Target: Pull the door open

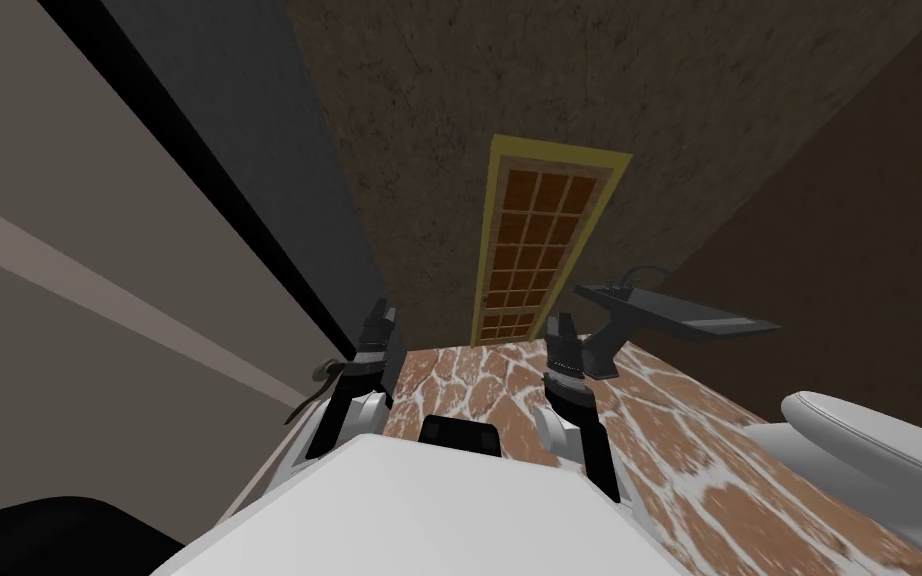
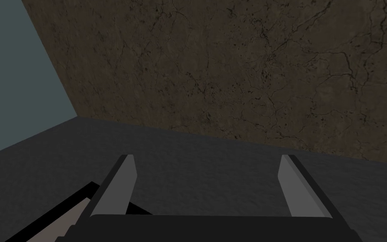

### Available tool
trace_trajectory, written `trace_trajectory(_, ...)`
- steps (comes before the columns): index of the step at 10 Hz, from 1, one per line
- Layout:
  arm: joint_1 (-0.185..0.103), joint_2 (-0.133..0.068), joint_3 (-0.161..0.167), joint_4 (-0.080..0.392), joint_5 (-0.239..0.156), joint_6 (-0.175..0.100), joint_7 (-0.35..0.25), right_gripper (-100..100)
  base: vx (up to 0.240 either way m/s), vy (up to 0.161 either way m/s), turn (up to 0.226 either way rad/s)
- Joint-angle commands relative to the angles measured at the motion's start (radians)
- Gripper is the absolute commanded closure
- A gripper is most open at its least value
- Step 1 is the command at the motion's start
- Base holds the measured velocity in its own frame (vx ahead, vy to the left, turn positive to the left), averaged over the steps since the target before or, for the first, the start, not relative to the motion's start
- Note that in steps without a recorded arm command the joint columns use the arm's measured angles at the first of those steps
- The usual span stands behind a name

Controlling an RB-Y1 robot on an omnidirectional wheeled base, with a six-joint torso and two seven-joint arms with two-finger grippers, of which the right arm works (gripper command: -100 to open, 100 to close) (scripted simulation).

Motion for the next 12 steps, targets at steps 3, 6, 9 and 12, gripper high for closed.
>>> trace_trajectory(3,-0.026,-0.02,-0.004,0.101,-0.005,-0.019,0.082,-100,0.085,-0.009,0.062)
trace_trajectory(6,-0.055,-0.035,-0.007,0.197,-0.009,-0.034,0.156,-100,0.094,-0.008,0.071)
trace_trajectory(9,-0.075,-0.044,-0.01,0.265,-0.012,-0.044,0.21,-100,0.092,-0.013,0.056)
trace_trajectory(12,-0.096,-0.054,-0.012,0.335,-0.015,-0.055,0.265,-100,0.06,-0.008,0.053)
